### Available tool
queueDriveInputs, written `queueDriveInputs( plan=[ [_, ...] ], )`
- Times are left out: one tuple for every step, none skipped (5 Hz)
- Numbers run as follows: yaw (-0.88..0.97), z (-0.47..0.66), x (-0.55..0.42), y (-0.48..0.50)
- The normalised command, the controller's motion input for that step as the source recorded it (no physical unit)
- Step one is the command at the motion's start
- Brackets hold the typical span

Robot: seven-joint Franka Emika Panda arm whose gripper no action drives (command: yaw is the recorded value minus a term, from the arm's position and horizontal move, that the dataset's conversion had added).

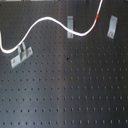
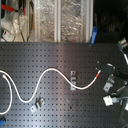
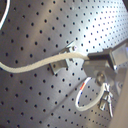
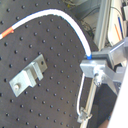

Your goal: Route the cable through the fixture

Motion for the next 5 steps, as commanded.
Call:
queueDriveInputs(
  plan=[
    [0.0, 0.02, -0.109, 0.401],
    [-0.05, 0.09, -0.013, 0.732],
    [-0.01, 0.19, 0.337, 0.874],
    [0.01, 0.18, 0.744, 0.591],
    [0.1, 0.16, 0.683, 0.618]
  ],
)
